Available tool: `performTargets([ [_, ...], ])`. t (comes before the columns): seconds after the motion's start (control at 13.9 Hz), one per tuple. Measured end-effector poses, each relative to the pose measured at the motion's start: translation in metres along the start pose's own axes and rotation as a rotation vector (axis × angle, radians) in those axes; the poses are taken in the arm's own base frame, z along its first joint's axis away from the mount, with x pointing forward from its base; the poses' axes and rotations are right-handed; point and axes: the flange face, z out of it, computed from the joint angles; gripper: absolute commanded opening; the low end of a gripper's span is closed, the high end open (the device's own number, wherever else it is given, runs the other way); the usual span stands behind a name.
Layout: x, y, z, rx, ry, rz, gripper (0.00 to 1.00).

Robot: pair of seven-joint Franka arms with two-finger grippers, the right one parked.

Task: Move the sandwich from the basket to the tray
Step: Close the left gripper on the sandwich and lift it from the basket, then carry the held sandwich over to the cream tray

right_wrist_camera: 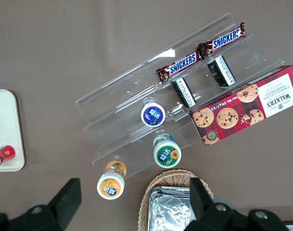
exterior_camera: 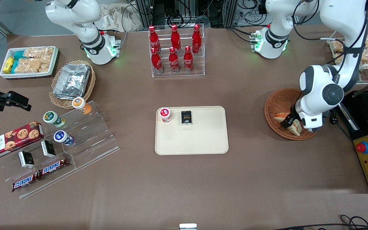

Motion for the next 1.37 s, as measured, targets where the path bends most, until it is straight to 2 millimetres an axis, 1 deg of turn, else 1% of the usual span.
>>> performTargets([
  [0.14, 0.000, -0.003, 0.007, 0.015, 0.002, 0.009, 0.00],
  [0.43, 0.007, -0.007, 0.006, 0.010, 0.007, -0.005, 0.00],
  [0.58, 0.015, -0.012, 0.003, 0.006, 0.009, -0.017, 0.00],
  [0.72, 0.021, -0.015, -0.007, 0.013, 0.008, -0.009, 0.00],
  [0.94, 0.027, -0.011, -0.040, 0.010, 0.020, 0.044, 0.00],
  [1.08, 0.028, -0.012, -0.072, 0.006, 0.036, 0.125, 0.00],
  [1.23, 0.028, -0.013, -0.116, 0.019, 0.039, 0.225, 0.00],
  [1.37, 0.021, -0.008, -0.168, 0.021, 0.046, 0.318, 0.00],
])
